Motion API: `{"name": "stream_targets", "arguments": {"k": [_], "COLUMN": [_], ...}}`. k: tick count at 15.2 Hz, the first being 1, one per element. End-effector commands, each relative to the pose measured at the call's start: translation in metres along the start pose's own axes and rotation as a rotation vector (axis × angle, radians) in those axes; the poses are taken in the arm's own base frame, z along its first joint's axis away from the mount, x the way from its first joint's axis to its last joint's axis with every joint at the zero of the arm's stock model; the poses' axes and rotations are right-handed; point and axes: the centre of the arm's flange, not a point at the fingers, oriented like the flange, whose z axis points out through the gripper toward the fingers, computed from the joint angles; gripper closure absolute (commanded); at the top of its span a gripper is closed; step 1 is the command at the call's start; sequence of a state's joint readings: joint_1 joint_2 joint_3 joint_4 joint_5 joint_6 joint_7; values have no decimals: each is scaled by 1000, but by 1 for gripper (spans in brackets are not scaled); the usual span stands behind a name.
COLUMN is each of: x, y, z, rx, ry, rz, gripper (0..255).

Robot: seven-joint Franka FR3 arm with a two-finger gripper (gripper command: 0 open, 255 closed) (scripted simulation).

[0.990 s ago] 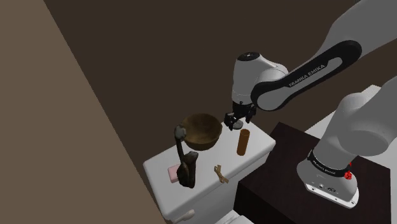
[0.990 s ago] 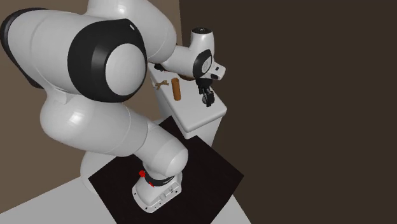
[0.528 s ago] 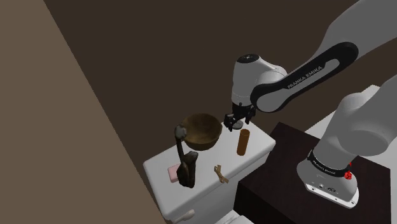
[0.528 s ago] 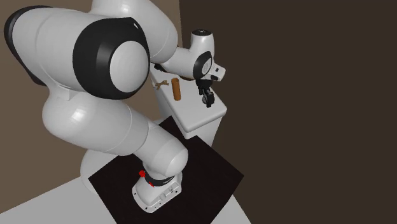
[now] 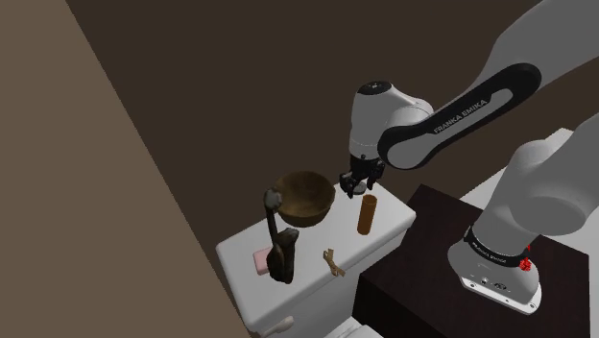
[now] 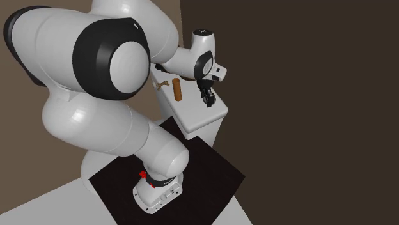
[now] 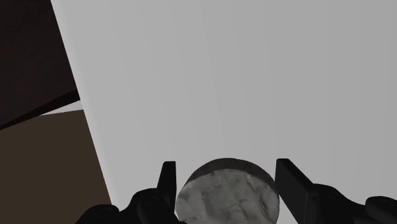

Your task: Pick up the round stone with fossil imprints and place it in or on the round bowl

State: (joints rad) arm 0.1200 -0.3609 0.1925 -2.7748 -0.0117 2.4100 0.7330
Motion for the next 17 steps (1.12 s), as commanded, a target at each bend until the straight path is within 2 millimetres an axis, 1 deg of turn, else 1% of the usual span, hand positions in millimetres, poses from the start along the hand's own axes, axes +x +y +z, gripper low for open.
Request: {"name": "stream_targets", "arguments": {"k": [1,3,17], "x": [0,0,3], "y": [1,0,5], "z": [1,1,-72], "rx": [-2,-2,-2], "ry": [-3,-3,-3], "rz": [0,0,0], "gripper": [255,255,255]}}
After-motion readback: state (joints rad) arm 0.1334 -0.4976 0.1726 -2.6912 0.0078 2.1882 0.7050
